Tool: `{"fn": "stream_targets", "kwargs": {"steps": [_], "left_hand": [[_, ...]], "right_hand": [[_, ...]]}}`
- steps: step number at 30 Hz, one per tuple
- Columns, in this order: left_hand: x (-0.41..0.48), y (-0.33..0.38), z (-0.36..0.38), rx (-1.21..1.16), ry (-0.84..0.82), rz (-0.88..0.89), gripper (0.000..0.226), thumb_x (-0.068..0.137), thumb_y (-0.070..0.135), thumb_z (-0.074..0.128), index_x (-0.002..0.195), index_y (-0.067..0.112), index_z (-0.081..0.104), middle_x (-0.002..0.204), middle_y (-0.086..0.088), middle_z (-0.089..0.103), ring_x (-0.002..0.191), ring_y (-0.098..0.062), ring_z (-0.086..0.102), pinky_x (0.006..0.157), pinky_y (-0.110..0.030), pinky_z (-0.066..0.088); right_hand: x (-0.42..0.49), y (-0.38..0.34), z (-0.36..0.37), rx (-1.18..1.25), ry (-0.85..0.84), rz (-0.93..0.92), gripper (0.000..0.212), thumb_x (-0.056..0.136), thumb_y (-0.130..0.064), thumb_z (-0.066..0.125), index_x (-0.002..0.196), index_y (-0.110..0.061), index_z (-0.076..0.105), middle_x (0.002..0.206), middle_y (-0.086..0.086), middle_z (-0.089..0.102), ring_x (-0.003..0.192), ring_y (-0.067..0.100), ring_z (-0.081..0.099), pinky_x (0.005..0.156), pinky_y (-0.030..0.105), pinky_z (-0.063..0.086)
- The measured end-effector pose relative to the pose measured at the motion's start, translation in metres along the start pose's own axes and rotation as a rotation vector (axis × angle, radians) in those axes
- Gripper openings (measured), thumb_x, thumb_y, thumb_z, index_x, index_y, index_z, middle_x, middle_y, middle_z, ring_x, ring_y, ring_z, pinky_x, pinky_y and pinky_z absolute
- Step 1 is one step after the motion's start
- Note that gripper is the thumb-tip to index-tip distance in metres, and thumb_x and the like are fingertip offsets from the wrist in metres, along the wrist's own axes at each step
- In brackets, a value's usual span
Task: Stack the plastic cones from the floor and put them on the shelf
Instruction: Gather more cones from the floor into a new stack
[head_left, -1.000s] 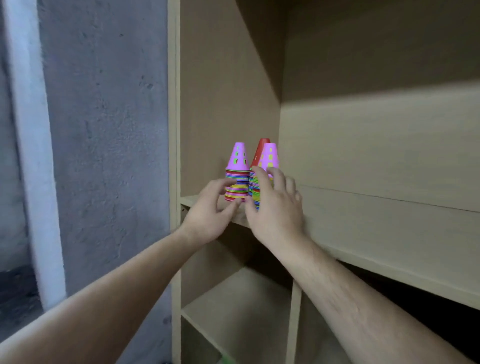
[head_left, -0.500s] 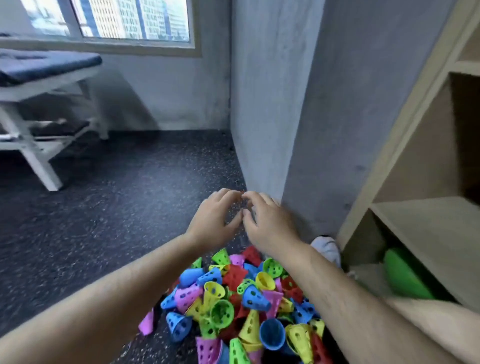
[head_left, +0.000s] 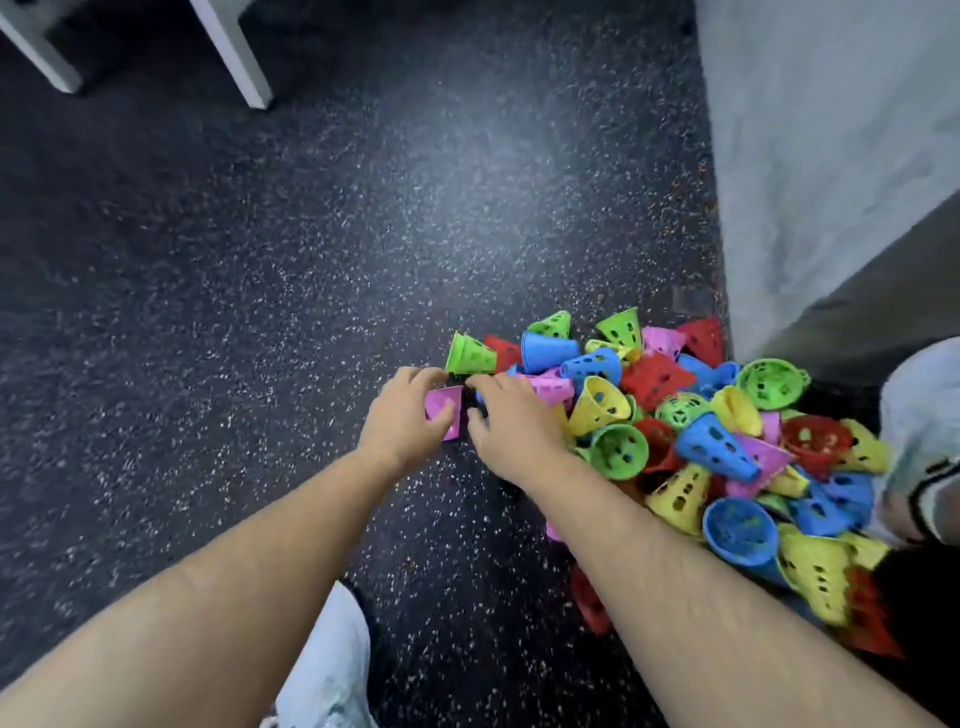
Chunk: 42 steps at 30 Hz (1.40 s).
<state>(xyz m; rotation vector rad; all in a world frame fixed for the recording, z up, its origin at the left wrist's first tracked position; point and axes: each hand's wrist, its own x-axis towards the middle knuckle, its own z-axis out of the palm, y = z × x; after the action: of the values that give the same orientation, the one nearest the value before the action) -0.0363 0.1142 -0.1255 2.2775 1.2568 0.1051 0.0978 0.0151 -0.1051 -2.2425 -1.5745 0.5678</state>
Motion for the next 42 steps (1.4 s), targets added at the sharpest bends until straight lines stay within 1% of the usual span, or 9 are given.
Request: {"fn": "stream_targets", "kwargs": {"steps": [4,8,12,15,19,22,27,34,42], "left_hand": [[0.009,-0.019,0.039,-0.065,-0.030,-0.250,0.066,0.091,0.042,0.068,0.151,0.036,0.041,0.139,-0.010,0.043,0.125,-0.032,0.052,0.107,-0.043,0.045],[0.024,-0.016,0.061,-0.125,-0.075,-0.366,0.073,0.089,0.056,0.069,0.152,0.042,0.036,0.149,-0.016,0.033,0.133,-0.036,0.045,0.110,-0.048,0.043],[0.027,-0.013,0.066,-0.206,-0.036,-0.428,0.050,0.092,0.051,0.069,0.135,0.029,0.054,0.142,-0.014,0.039,0.117,-0.035,0.057,0.099,-0.040,0.048],[0.022,-0.012,0.065,-0.234,-0.017,-0.405,0.036,0.094,0.047,0.069,0.117,0.020,0.061,0.134,-0.012,0.047,0.104,-0.029,0.059,0.087,-0.031,0.044],[0.014,-0.013,0.060,-0.194,0.010,-0.335,0.030,0.096,0.041,0.068,0.096,0.012,0.061,0.110,-0.006,0.054,0.092,-0.022,0.056,0.076,-0.029,0.038],[0.004,-0.016,0.056,-0.219,0.026,-0.348,0.032,0.092,0.040,0.072,0.090,0.013,0.057,0.115,-0.002,0.046,0.082,-0.017,0.055,0.076,-0.030,0.043],[-0.014,-0.018,0.046,-0.275,0.115,-0.362,0.038,0.085,0.038,0.075,0.101,0.015,0.049,0.114,-0.001,0.045,0.078,-0.012,0.055,0.072,-0.034,0.047],[-0.025,-0.026,0.040,-0.267,0.072,-0.358,0.086,0.081,0.036,0.080,0.151,0.011,0.038,0.136,-0.006,0.047,0.110,-0.020,0.061,0.097,-0.036,0.051],[-0.024,-0.014,0.038,-0.447,0.101,-0.253,0.049,0.079,0.022,0.085,0.119,0.022,0.056,0.111,0.005,0.049,0.098,-0.011,0.053,0.077,-0.016,0.038]], "right_hand": [[0.011,0.014,0.029,-0.045,-0.023,0.056,0.041,0.094,-0.029,0.052,0.134,-0.020,0.050,0.126,0.004,0.055,0.119,0.029,0.048,0.098,0.042,0.043],[0.013,0.028,0.034,-0.107,0.051,0.122,0.036,0.094,-0.032,0.051,0.127,-0.017,0.054,0.119,0.008,0.055,0.111,0.031,0.052,0.085,0.041,0.044],[0.000,0.031,0.040,-0.118,0.042,0.328,0.039,0.098,-0.049,0.047,0.109,-0.012,0.053,0.100,0.008,0.062,0.092,0.031,0.061,0.063,0.036,0.038],[-0.002,0.029,0.046,-0.166,-0.056,0.476,0.052,0.096,-0.061,0.045,0.100,-0.011,0.061,0.095,0.009,0.066,0.087,0.030,0.063,0.060,0.031,0.039],[0.005,0.025,0.051,-0.112,-0.069,0.577,0.041,0.098,-0.047,0.051,0.101,-0.008,0.064,0.102,0.011,0.067,0.094,0.031,0.064,0.067,0.033,0.045],[0.003,0.022,0.059,0.034,-0.031,0.678,0.026,0.097,-0.033,0.054,0.102,-0.009,0.063,0.103,0.011,0.066,0.095,0.032,0.063,0.067,0.034,0.047],[-0.022,0.025,0.063,0.116,0.104,0.468,0.014,0.099,-0.027,0.049,0.095,-0.015,0.054,0.092,0.003,0.062,0.087,0.028,0.058,0.068,0.038,0.049],[-0.036,0.023,0.058,0.221,0.337,0.157,0.012,0.100,-0.027,0.051,0.103,-0.019,0.059,0.112,0.003,0.045,0.102,0.022,0.047,0.084,0.037,0.049],[-0.001,0.014,0.040,0.352,0.245,0.043,0.012,0.101,-0.023,0.050,0.104,-0.019,0.060,0.109,-0.003,0.052,0.094,0.014,0.050,0.081,0.030,0.041]]}}
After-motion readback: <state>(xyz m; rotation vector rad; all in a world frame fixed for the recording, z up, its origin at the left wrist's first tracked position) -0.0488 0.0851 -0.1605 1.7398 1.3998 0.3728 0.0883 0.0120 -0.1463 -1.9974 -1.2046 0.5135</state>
